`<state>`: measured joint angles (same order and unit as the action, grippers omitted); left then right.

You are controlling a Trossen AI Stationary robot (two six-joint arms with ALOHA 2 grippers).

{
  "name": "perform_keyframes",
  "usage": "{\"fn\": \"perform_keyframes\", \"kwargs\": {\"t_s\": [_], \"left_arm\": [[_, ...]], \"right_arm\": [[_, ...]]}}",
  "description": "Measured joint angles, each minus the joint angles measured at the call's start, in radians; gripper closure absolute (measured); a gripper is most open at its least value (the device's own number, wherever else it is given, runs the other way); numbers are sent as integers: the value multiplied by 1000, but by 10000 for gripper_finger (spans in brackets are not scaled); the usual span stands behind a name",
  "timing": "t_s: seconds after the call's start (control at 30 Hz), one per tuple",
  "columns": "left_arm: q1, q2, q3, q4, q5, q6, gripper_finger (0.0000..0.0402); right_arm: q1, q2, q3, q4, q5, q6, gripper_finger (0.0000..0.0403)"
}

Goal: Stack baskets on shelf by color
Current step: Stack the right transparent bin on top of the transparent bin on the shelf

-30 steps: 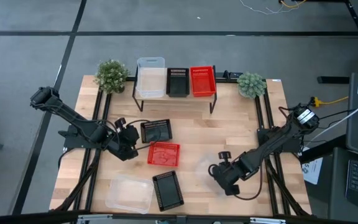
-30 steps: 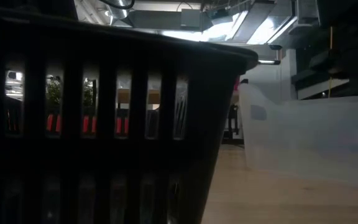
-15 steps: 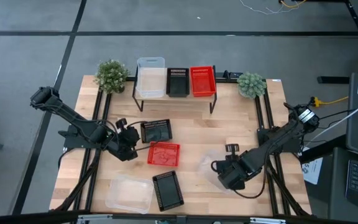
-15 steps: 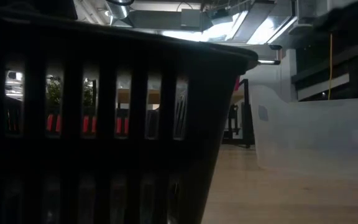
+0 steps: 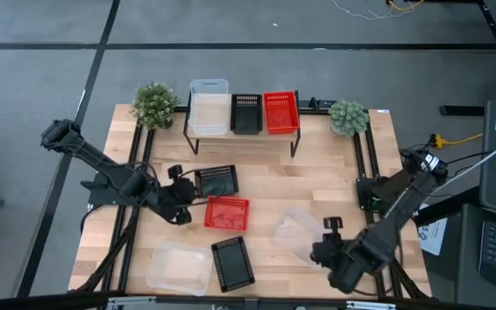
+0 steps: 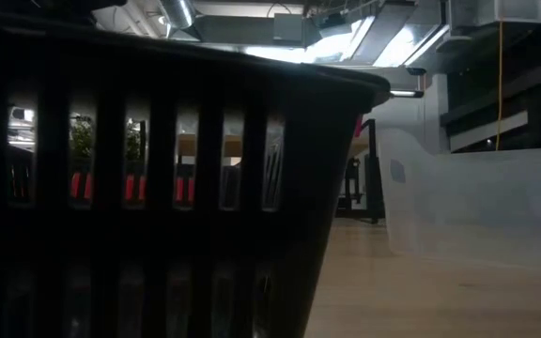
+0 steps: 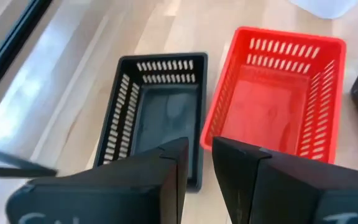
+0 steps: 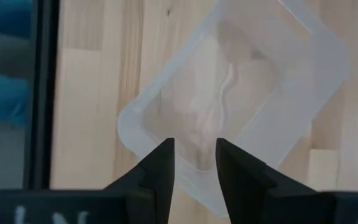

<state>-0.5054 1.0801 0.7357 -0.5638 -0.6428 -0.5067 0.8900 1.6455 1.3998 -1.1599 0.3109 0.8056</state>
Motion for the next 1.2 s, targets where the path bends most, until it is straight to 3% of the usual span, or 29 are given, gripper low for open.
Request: {"fn": "perform_keyframes", "kwargs": {"t_s": [0.2,0.37,0.5,0.63,0.73,0.87,1.0,1.2], "left_arm": [[26,-47,-46,44,35,25,336],[11,-125,-196,289,114,41,336],[-16,-177,-273,454,109,72,336],[-18,-190,-286,475,106,72,336],[-18,-191,-286,477,104,72,336],[-18,-191,-286,477,104,71,336],[-18,-191,-285,481,104,71,336],[-18,-191,-285,496,105,72,336]], "right_arm": [[103,0,0,-1,94,201,286],[159,4,0,19,97,309,286],[168,34,0,64,92,64,286],[160,83,0,166,82,-285,286],[149,124,0,190,33,-443,286],[148,161,0,171,-32,-499,286],[147,161,0,147,-17,-497,286],[147,160,0,-22,-6,-495,286]]}}
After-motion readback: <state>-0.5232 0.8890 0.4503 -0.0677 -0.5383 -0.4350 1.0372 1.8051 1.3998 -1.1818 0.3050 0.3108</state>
